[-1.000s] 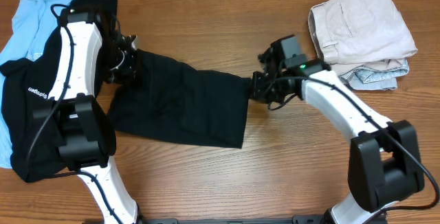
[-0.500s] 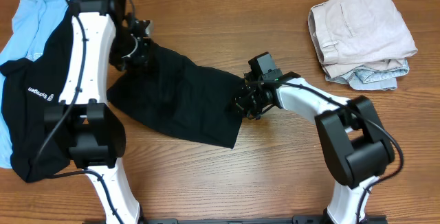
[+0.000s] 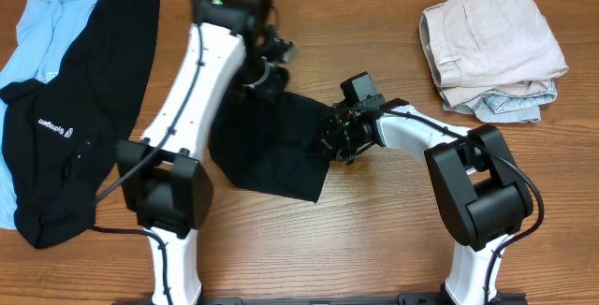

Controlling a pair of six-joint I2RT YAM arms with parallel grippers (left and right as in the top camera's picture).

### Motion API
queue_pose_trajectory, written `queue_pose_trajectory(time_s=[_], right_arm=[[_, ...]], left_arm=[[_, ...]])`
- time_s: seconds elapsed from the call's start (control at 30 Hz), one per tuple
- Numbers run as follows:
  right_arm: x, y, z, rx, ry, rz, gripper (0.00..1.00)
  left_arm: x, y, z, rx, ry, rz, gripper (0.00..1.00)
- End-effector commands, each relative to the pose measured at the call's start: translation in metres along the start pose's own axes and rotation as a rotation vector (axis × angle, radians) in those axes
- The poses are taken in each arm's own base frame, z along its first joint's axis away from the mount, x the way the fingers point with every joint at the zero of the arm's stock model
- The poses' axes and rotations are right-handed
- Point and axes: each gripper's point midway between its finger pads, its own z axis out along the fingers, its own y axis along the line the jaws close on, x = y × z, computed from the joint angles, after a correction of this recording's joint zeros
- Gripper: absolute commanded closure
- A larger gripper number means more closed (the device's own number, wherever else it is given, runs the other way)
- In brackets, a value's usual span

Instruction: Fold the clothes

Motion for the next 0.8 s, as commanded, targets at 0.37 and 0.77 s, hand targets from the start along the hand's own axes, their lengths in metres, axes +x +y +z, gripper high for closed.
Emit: queue_pose_trajectory(time_s=[0.37, 0.77], right_arm=[[-0.009, -0.010, -0.002, 0.001, -0.005, 0.041, 0.96], [-0.009, -0.010, -0.002, 0.000, -0.006, 0.042, 0.96]], left_arm=[[-0.007, -0.058, 0.009, 0.014, -0.006, 0.095, 0.96], [-0.008, -0.088, 0.010, 0.143, -0.011, 0.085, 0.96]])
